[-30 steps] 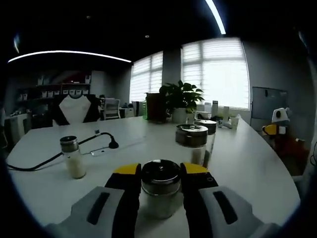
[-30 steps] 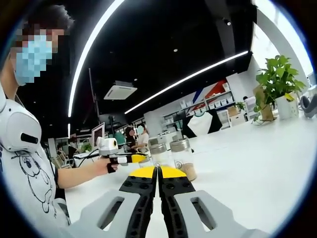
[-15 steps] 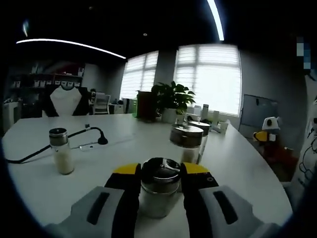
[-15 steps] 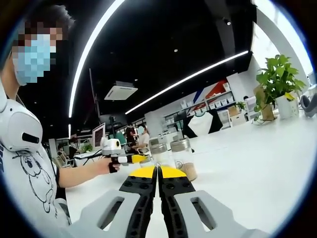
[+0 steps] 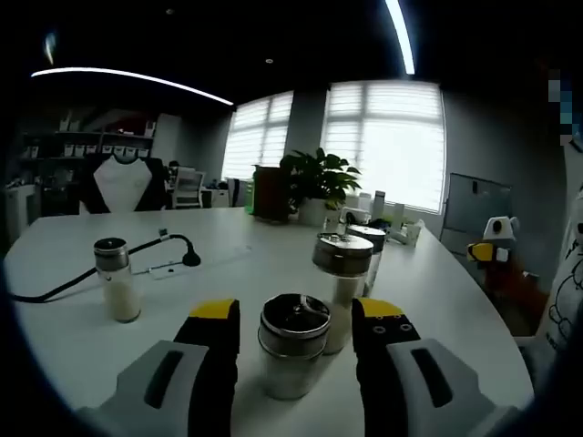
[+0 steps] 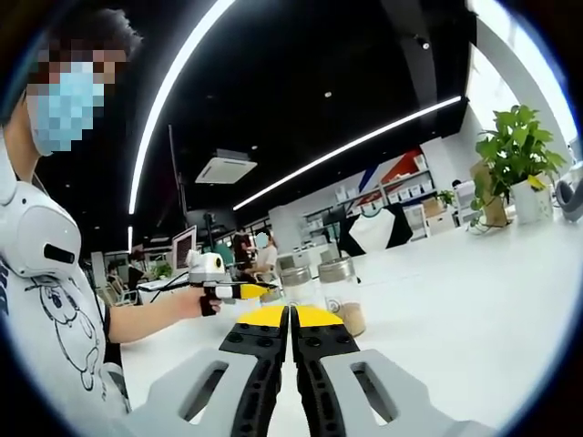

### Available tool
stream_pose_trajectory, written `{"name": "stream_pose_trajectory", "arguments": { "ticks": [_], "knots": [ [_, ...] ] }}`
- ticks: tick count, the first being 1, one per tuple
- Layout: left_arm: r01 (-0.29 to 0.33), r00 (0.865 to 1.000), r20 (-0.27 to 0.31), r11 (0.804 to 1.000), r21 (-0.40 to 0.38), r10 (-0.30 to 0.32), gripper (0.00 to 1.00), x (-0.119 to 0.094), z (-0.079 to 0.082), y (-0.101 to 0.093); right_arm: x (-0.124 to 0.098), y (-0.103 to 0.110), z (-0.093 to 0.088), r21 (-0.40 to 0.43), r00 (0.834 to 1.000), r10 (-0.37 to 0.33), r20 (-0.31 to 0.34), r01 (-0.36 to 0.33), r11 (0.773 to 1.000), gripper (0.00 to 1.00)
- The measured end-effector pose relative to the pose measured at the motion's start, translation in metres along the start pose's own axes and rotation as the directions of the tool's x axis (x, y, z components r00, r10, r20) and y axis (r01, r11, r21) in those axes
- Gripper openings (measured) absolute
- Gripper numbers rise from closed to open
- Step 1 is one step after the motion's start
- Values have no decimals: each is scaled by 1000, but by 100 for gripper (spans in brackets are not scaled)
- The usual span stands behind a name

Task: Rotate the seasoning bottle until the label or dispensing opening points toward the visible target arrow and the bottle remains upright within the marked orientation range

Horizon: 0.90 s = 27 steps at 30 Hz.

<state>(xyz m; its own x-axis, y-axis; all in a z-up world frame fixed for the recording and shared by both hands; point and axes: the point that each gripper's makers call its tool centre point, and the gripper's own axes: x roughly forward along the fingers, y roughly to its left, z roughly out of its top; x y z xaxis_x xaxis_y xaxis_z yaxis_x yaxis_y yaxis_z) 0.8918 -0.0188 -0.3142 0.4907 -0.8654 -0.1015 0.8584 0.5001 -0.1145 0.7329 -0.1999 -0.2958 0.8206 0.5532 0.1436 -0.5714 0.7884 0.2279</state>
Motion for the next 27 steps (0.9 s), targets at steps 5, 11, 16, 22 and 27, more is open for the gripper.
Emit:
{"name": "stream_pose_trajectory", "arguments": {
  "ticks": [5,11,16,22,27],
  "knots": [
    [-23,998,52,999,36,21,51,-17,21,13,5,2,1,-7,1000,3,5,-3,1000,0],
    [-40,997,69,998,56,36,51,-37,25,17,8,3,-4,-34,1000,-1,-26,0,999,2],
    [-77,994,85,995,69,71,49,-56,27,19,10,4,2,-46,1000,5,-24,-6,999,2],
    [-100,984,148,995,-11,101,49,-78,31,12,18,7,6,-109,999,6,-46,-11,994,3],
    [-146,980,139,989,-5,146,49,-98,27,3,27,6,18,-109,999,19,-28,-22,994,4]
  ]
}}
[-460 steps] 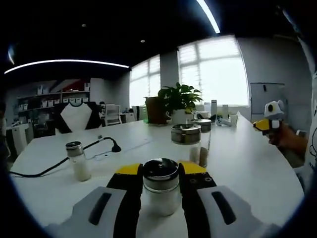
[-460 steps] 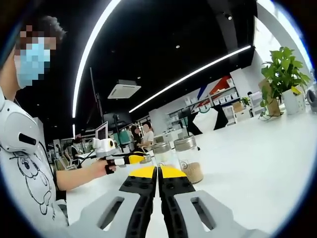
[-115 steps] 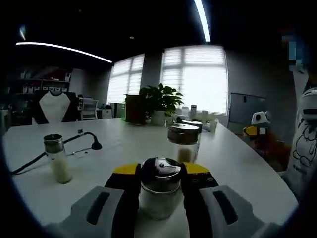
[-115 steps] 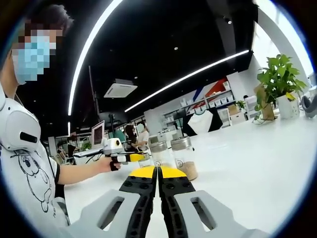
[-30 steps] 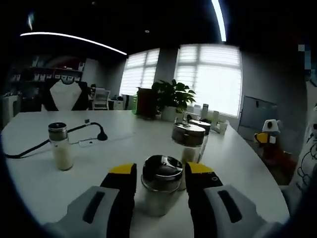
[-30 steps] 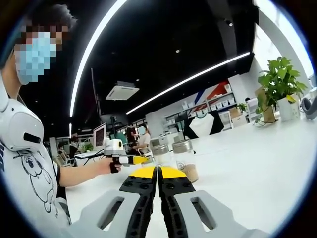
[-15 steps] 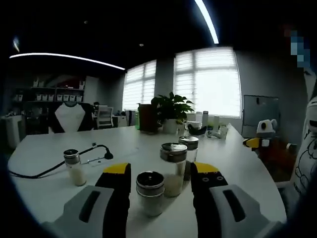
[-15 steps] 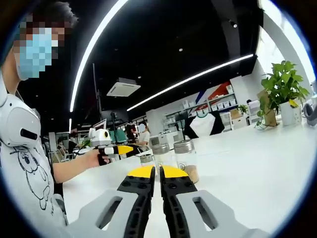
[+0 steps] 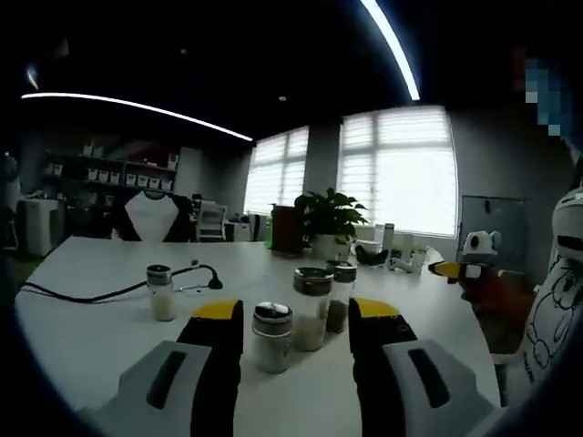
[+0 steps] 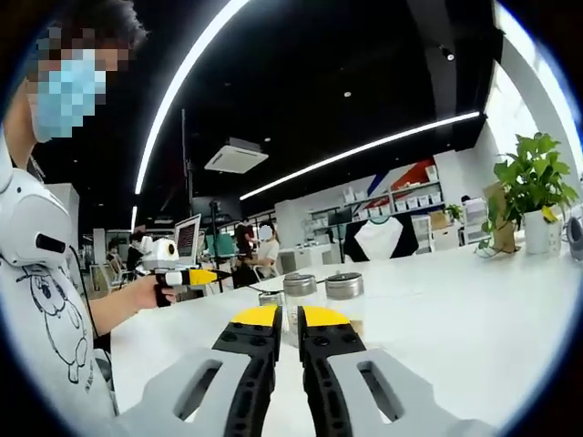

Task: Rotate the seasoning bottle until the label or dispensing opening points toward the visible target arrow and the bottle remains upright within the marked orientation range

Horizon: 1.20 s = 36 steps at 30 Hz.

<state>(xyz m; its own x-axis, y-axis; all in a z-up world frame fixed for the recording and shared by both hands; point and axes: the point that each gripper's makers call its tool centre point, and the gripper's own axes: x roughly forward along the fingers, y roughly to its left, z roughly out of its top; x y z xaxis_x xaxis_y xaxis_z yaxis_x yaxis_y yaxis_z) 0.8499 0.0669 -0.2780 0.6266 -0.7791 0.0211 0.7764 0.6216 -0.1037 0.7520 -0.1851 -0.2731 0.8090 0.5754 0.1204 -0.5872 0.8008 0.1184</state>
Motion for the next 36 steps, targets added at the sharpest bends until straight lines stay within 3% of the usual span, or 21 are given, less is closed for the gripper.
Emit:
{"name": "stream_pose_trajectory", "arguments": {
  "ticks": [6,13,17,22,27,36],
  "knots": [
    [-15,1000,18,1000,-22,16,48,-18,2,-11,4,-1,5,-32,1000,10,-15,-11,999,4],
    [-72,997,9,997,39,72,48,-34,-3,-21,11,-5,11,-81,999,14,-45,-18,997,7],
    [-52,999,5,999,12,52,48,-39,-7,-27,17,-4,10,-106,998,17,-67,-24,994,11],
    [-92,996,6,995,32,92,48,-47,-8,-23,25,-2,7,-115,996,28,-80,-37,993,14],
    [-93,996,11,995,21,92,48,-53,-8,-27,31,2,2,-119,995,40,-90,-50,992,21],
    [-107,994,14,994,32,107,48,-59,-10,-27,34,13,-19,-123,991,54,-126,-70,990,22]
  ]
}}
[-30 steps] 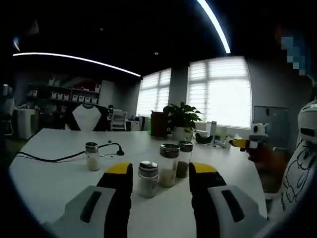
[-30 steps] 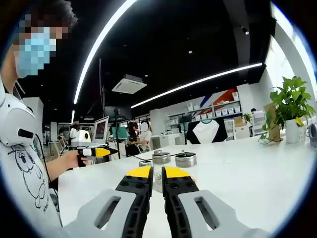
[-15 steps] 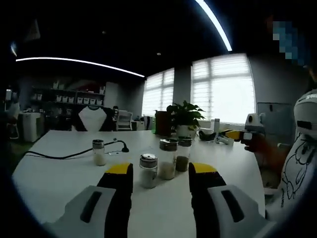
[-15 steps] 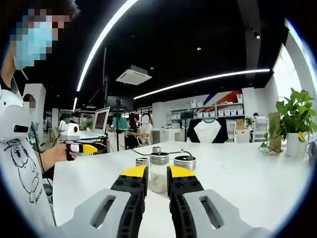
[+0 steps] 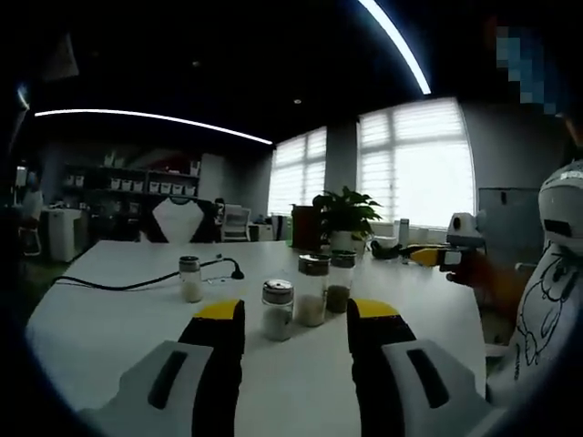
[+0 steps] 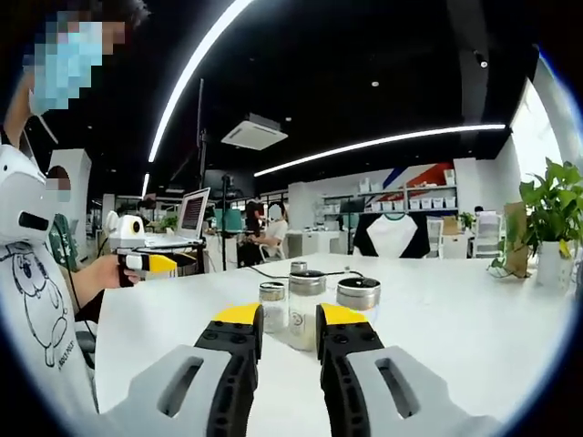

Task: Rotate the seasoning bottle until the label or dispensing opening points toward the visible target arrow and the bottle remains upright within the marked orientation range

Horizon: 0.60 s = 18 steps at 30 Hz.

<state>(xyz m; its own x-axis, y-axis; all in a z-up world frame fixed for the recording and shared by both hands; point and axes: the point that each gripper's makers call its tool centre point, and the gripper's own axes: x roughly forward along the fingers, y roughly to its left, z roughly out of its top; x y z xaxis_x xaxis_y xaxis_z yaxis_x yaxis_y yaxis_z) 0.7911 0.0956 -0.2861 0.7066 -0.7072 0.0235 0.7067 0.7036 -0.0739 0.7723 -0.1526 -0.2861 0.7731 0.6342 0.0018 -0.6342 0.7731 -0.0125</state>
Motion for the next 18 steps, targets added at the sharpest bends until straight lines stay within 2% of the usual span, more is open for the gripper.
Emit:
{"name": "stream_pose_trajectory", "arguments": {
  "ticks": [5,18],
  "knots": [
    [-1,1000,11,1000,3,1,48,-2,3,1,0,0,-5,-2,1000,-6,-18,6,1000,26],
    [-11,1000,6,1000,3,11,48,-6,0,8,8,0,-8,-10,999,-6,-35,6,1000,30]
  ]
}}
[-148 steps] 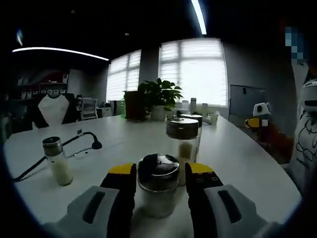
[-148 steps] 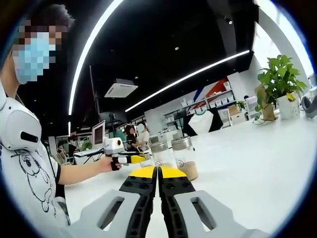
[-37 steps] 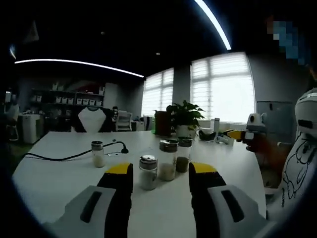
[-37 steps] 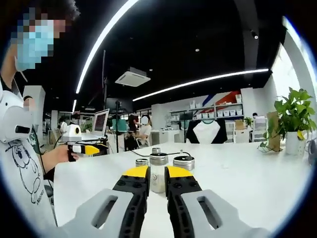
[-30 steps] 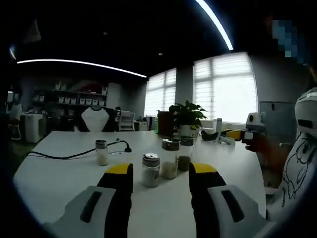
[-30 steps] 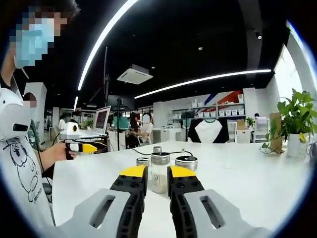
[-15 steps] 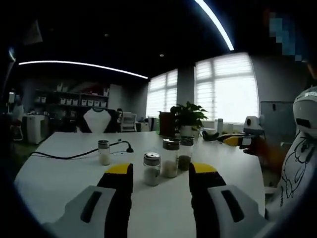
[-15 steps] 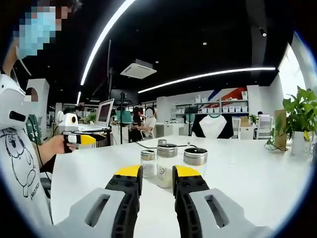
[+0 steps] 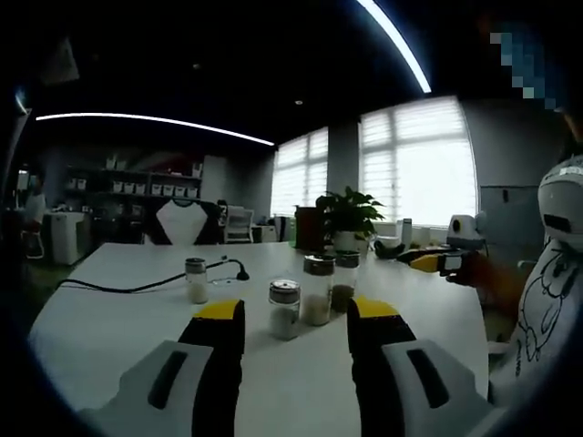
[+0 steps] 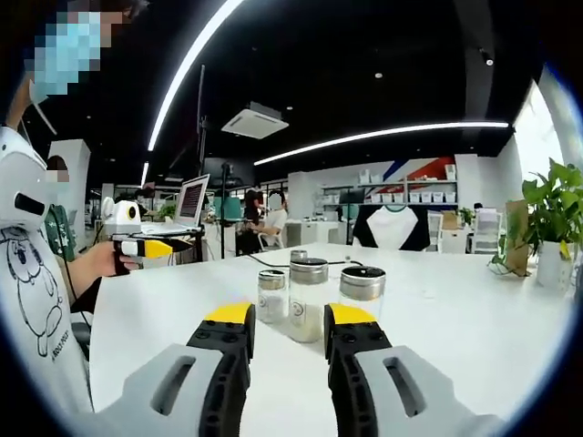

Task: Rotate the seasoning bottle until the label or dispensing opening points toward the visible target arrow and the bottle remains upright within the marked orientation range

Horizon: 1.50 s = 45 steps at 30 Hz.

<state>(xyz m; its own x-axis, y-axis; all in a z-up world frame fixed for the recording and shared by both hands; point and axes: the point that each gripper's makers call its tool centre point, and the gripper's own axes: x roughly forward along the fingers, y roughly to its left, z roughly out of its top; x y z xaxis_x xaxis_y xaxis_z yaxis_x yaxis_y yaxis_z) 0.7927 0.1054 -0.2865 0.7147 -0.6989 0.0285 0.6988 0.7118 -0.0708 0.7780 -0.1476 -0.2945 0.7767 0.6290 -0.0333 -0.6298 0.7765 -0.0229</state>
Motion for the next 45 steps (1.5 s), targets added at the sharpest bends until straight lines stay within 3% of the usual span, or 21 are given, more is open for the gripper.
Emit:
{"name": "stream_pose_trajectory", "arguments": {
  "ticks": [15,21,27,34,42,45],
  "knots": [
    [-8,1000,12,1000,-6,8,48,6,-4,6,-3,-8,-1,34,999,-37,18,37,999,34],
    [4,998,62,999,-35,-2,49,15,6,9,-11,-12,-1,37,999,-49,20,48,998,34],
    [-1,999,32,1000,11,1,51,27,6,8,-18,-17,-2,45,997,-67,31,66,997,34],
    [-38,999,26,997,71,36,53,33,17,22,-20,-18,-3,56,997,-72,39,69,996,34],
    [-45,998,-46,992,116,51,69,53,13,40,-22,-18,-5,55,997,-72,38,69,996,34],
    [-39,998,-45,994,102,44,72,61,13,46,-25,-19,-5,59,996,-79,38,76,995,34]
  ]
}}
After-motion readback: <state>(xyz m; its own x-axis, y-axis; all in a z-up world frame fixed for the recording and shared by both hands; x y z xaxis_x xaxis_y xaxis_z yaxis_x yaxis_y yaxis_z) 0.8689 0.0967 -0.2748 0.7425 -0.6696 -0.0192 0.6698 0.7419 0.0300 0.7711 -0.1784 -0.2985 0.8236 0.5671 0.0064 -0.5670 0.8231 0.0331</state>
